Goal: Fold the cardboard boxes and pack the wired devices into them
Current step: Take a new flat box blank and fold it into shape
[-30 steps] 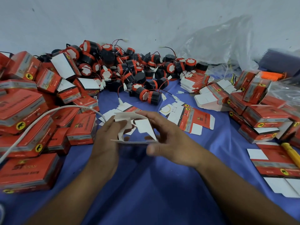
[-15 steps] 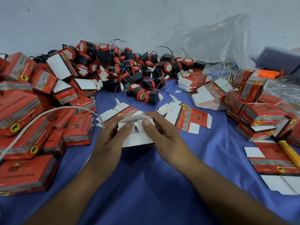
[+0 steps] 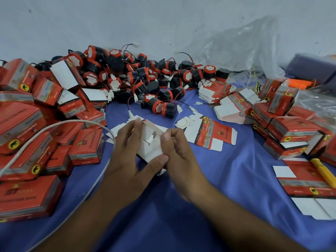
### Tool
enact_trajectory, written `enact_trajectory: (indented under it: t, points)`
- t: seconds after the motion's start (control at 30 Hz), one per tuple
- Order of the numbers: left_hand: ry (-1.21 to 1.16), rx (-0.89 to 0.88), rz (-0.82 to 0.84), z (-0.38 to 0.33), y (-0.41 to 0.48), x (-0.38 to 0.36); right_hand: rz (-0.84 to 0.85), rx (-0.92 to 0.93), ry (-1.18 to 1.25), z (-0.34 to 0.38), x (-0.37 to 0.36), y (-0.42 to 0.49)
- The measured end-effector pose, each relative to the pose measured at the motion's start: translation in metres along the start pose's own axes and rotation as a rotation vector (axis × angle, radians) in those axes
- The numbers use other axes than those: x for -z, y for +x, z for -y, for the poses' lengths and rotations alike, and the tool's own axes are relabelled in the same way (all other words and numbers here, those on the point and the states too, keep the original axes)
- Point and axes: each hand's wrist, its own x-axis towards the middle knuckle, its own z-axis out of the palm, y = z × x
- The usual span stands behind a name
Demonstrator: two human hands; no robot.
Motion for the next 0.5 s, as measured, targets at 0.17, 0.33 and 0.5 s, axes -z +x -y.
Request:
enact_trajectory:
  t: [0.17,0.33,0.5]
  points:
    - [0.027,-0.046,0.039,-0.006,0.004,0.005,0.157,-0.067,-0.076,0.015,0.019,0.001]
    - [0.035,-0.055,-0.007,-0.013,0.001,0.003,0.218,-0.076,-0.224,0.026,0.029,0.003]
    - [-0.009,-0.022,-0.051,-0.014,-0.003,0.000,0.139,0.137,-0.546,0.023,0.016,-0.003]
